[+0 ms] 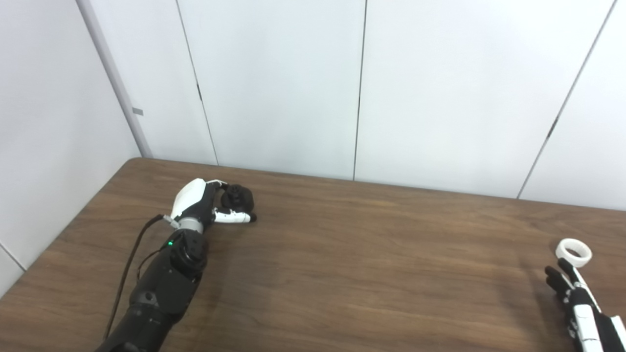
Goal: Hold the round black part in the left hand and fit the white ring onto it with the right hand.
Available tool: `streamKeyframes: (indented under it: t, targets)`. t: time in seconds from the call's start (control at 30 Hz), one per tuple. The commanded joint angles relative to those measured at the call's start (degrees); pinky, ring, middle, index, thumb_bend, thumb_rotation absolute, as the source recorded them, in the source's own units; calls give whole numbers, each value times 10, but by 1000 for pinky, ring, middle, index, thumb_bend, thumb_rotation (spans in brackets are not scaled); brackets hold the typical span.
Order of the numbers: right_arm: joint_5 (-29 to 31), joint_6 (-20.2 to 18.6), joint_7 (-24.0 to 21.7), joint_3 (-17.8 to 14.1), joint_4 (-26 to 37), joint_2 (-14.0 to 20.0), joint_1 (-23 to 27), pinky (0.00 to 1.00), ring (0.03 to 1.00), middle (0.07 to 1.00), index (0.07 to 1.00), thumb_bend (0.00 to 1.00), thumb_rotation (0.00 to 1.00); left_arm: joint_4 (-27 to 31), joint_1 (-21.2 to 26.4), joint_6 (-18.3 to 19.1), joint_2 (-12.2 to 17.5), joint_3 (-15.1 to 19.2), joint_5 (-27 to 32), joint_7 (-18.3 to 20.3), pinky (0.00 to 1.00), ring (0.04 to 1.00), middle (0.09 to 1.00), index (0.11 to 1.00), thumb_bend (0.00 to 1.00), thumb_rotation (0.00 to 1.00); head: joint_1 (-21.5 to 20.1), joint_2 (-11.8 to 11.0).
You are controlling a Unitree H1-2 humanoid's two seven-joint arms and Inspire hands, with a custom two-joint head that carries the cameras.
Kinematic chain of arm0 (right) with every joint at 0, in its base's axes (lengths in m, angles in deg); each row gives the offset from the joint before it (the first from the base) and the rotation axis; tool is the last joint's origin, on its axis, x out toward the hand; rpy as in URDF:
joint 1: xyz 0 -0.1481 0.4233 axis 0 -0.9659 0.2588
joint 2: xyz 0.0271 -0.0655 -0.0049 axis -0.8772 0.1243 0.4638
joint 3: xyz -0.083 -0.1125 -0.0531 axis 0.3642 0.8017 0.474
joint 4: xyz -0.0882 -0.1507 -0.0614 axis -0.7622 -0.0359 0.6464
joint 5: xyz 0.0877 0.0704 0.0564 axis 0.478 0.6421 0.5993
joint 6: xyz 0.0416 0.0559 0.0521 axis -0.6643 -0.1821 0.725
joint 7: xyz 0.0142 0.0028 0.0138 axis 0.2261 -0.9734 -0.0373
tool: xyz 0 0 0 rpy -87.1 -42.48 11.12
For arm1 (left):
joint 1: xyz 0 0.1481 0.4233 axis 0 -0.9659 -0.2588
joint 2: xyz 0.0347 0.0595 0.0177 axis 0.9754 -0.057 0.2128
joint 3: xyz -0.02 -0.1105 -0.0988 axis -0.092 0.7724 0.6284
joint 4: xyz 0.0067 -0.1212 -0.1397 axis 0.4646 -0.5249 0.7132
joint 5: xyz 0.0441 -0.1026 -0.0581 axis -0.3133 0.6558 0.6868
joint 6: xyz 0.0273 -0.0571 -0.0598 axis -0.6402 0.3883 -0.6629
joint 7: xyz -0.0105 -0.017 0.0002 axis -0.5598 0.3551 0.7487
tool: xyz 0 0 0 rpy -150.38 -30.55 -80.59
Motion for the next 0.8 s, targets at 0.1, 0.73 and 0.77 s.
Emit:
streamKeyframes:
  t: [0.1, 0.73, 0.77]
  targets:
    - [3, 1, -2, 7, -20, -10, -28, 1000, 934, 918, 953, 512, 992, 11, 28, 1, 15, 2, -10, -18, 1000, 975, 914, 754, 943, 246, 1, 1]
    - [4, 2, -1, 5, -17, -10, -31, 991, 931, 913, 945, 510, 995, 8, 15, -38, 12, 9, -11, -70, 1000, 907, 762, 484, 522, 45, 2, 3]
    - [3, 0, 0, 4, -16, -10, -31, 989, 931, 913, 944, 511, 997, 7, 14, -43, 14, 6, -15, -75, 1000, 903, 759, 483, 522, 45, 2, 3]
